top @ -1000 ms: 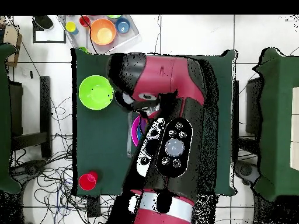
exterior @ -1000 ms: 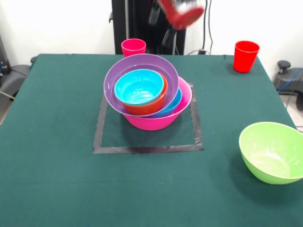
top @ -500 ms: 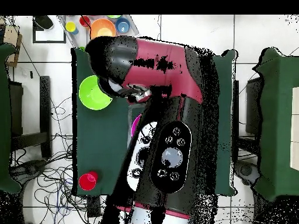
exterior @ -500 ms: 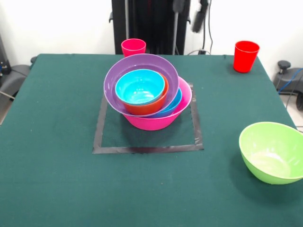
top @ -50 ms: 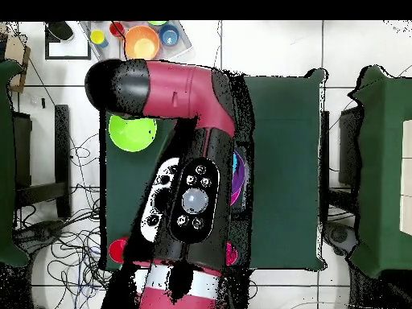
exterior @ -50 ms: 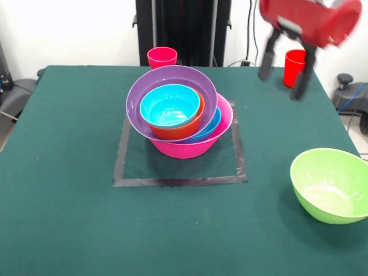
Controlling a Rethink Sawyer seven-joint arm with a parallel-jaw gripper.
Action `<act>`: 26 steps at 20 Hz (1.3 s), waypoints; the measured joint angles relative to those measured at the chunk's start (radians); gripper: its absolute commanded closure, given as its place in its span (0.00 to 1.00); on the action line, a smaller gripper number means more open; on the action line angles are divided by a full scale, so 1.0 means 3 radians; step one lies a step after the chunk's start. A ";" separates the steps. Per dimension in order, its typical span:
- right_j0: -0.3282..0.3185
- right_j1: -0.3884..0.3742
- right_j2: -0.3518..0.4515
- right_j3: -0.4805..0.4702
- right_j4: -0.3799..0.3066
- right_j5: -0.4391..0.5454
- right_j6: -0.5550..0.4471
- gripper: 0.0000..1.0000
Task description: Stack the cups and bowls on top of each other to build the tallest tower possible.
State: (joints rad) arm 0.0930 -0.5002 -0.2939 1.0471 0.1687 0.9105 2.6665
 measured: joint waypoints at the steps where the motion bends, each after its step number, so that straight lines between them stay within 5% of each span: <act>1: 0.0024 0.0044 -0.0010 -0.0007 0.0023 -0.0061 0.0041 0.00; 14: 0.0151 0.0620 -0.0095 -0.0111 0.0128 -0.0129 0.0282 0.00; 21: 0.0187 0.0604 -0.0139 -0.0058 0.0160 -0.0083 0.0282 0.00; 26: 0.0286 0.0364 -0.0202 0.0155 0.0247 0.0086 0.0282 0.00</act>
State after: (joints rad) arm 0.1787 -0.3910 -0.3545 1.0937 0.2428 0.9364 2.7511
